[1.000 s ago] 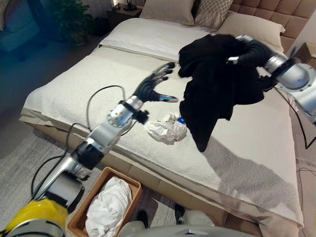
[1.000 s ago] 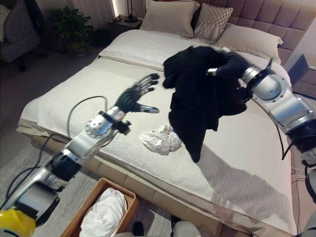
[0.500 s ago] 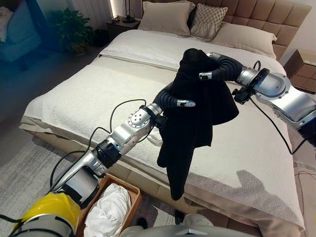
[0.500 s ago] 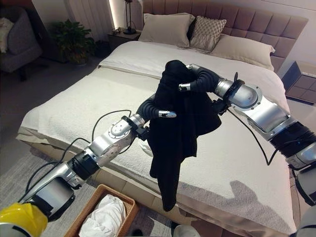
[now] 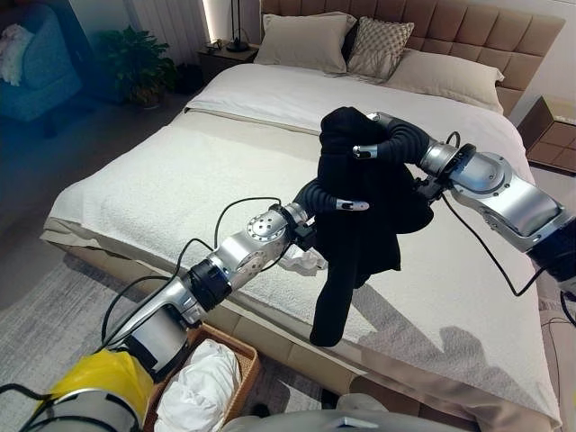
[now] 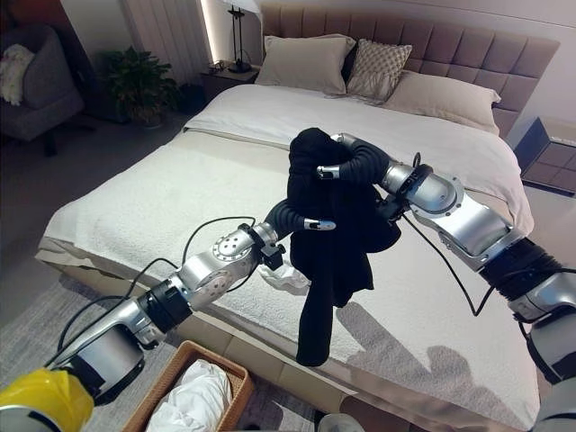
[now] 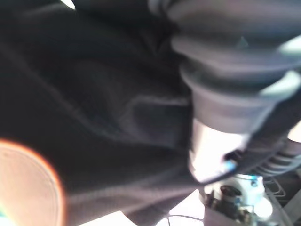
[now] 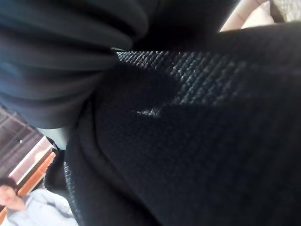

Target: Pick up clothes into the bucket

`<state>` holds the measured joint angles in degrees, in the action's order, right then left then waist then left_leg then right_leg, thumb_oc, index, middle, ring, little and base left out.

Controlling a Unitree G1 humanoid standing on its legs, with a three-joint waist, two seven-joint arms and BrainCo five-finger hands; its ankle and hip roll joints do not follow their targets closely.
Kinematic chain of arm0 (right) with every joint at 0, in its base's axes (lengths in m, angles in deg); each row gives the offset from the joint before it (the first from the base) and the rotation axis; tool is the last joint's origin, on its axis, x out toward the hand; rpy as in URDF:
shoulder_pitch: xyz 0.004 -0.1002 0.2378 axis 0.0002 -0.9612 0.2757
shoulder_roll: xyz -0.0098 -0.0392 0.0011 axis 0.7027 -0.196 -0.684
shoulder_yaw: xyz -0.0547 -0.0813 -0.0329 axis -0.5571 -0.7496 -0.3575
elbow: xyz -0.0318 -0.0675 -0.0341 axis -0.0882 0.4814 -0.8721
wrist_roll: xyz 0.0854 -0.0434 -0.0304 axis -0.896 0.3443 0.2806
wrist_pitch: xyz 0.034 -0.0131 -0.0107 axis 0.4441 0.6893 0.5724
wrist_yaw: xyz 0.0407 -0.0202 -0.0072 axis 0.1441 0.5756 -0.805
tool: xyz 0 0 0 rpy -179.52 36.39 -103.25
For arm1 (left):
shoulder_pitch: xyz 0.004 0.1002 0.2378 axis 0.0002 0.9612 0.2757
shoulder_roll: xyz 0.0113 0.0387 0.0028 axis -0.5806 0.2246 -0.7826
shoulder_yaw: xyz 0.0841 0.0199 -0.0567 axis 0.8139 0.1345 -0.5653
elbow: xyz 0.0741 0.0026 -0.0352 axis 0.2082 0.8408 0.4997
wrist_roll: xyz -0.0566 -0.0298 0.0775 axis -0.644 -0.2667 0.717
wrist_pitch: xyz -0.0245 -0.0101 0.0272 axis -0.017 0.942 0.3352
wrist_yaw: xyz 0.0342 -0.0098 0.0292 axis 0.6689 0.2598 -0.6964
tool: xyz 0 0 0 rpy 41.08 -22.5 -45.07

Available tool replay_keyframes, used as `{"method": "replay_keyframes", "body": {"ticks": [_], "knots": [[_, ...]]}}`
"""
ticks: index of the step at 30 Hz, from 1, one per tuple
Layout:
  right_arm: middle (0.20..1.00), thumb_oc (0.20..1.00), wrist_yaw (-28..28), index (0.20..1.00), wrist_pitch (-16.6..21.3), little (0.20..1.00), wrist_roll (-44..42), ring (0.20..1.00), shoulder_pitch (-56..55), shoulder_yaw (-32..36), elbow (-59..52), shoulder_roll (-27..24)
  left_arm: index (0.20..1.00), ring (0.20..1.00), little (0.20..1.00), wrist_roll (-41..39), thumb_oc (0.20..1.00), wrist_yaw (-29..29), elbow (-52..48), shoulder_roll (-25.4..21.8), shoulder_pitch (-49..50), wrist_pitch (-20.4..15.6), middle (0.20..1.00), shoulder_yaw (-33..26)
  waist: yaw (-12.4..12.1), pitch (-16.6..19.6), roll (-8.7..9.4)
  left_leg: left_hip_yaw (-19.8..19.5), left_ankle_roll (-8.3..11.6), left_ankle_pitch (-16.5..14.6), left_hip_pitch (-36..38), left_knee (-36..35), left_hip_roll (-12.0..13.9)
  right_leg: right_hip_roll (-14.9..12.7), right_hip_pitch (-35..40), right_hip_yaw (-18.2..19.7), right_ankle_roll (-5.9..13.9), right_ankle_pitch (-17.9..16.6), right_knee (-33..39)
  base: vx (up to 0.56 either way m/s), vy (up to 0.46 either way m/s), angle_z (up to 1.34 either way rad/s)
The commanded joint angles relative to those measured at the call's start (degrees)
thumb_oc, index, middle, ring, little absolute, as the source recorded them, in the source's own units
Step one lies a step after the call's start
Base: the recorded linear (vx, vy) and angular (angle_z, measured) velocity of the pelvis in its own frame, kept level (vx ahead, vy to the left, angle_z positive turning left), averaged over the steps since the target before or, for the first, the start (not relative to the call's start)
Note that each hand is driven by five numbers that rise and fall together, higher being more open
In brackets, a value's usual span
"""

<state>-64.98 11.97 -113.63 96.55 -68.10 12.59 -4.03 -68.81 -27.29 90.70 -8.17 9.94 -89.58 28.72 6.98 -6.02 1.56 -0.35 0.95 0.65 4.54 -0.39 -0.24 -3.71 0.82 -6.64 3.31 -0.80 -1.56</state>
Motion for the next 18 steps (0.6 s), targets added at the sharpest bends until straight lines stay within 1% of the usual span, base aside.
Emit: {"method": "replay_keyframes", "body": {"ticks": [1,4,5,6,7,8,13,16,18], "knots": [[0.200,0.200,-3.1,0.200,5.7,0.200,-3.8,0.200,3.1,7.4,-4.8,3.7,0.200,0.200,0.200,-2.1,0.200,3.5,0.2,2.7,-2.4,-0.8,0.200,3.2,-0.6,1.9,2.53,-1.4,2.88,-3.8,-2.5,4.5,1.1,-3.9,2.1,-1.0,4.28,3.0,-2.0,0.00,0.000,0.00],[0.200,0.200,-3.5,0.200,5.7,0.200,-3.3,0.200,1.0,9.3,-4.5,3.8,0.200,0.200,0.200,-2.1,0.200,3.3,-0.1,1.7,-0.8,-0.7,0.200,1.9,-0.7,1.8,2.58,-1.4,2.84,-3.9,-2.6,4.7,1.0,-4.0,2.1,-1.0,4.24,3.1,-2.1,0.00,0.000,0.00],[0.263,0.263,-3.9,0.263,5.6,0.263,-2.9,0.263,-1.8,11.8,-4.3,3.7,0.200,0.200,0.200,-2.0,0.200,3.0,-0.3,0.9,1.3,-0.9,0.200,0.1,-0.8,1.7,2.57,-1.5,2.78,-4.0,-2.7,4.9,1.0,-4.0,2.0,-1.0,4.17,3.1,-2.3,0.00,0.000,0.00],[0.322,0.322,-3.9,0.322,5.6,0.322,-2.9,0.322,-1.8,11.8,-4.3,3.7,0.200,0.200,0.200,-2.0,0.200,3.0,-0.3,0.9,1.3,-0.9,0.200,0.2,-0.8,1.7,2.58,-1.5,2.78,-4.0,-2.7,4.9,1.0,-4.0,2.0,-1.0,4.17,3.1,-2.3,0.00,0.000,0.00],[0.840,0.840,-4.4,0.840,5.7,0.840,-2.1,0.840,-5.2,15.0,-4.2,3.9,0.200,0.200,0.200,-1.7,0.200,2.6,-0.9,-0.3,3.5,-1.3,0.200,-2.3,-0.9,1.5,2.57,-1.7,2.68,-4.1,-2.8,5.1,0.9,-4.0,1.9,-0.9,4.15,3.2,-2.5,0.00,0.001,0.03],[1.000,1.000,-4.7,1.000,5.7,1.000,-1.6,1.000,-7.4,17.1,-4.3,4.2,0.200,0.200,0.200,-1.5,0.200,2.3,-1.2,-0.6,5.3,-1.3,0.200,-4.0,-1.0,1.3,2.55,-1.8,2.61,-4.1,-2.9,5.1,0.9,-4.0,1.8,-1.0,4.10,3.3,-2.5,0.00,-0.001,0.04],[1.000,1.000,-6.0,1.000,5.8,1.000,0.4,1.000,-19.1,27.7,-3.7,6.8,0.200,0.200,0.200,0.3,0.200,2.0,-3.7,-4.1,13.5,-1.8,0.200,-11.3,-1.6,0.9,2.65,-1.9,2.39,-4.4,-3.3,5.6,0.8,-4.0,1.8,-1.2,4.02,3.5,-2.6,0.00,0.000,0.00],[1.000,1.000,-6.8,1.000,5.8,1.000,3.1,1.000,-27.2,34.6,-3.4,9.5,0.200,0.200,0.200,4.1,0.200,2.1,-7.2,-7.1,20.0,-2.7,0.200,-18.3,-2.1,0.7,2.69,-2.1,2.26,-4.7,-3.6,5.9,0.8,-4.1,1.6,-1.2,3.93,3.7,-2.8,0.00,0.000,0.00],[1.000,1.000,-7.2,1.000,5.9,1.000,5.6,1.000,-32.5,39.2,-3.2,11.9,0.200,0.200,0.200,6.1,0.200,2.3,-9.4,-7.7,25.8,-3.2,0.200,-23.7,-2.4,0.4,2.67,-2.2,2.13,-4.8,-3.8,6.0,0.7,-4.1,1.4,-1.2,3.85,3.8,-2.9,0.00,0.000,0.00]]}}
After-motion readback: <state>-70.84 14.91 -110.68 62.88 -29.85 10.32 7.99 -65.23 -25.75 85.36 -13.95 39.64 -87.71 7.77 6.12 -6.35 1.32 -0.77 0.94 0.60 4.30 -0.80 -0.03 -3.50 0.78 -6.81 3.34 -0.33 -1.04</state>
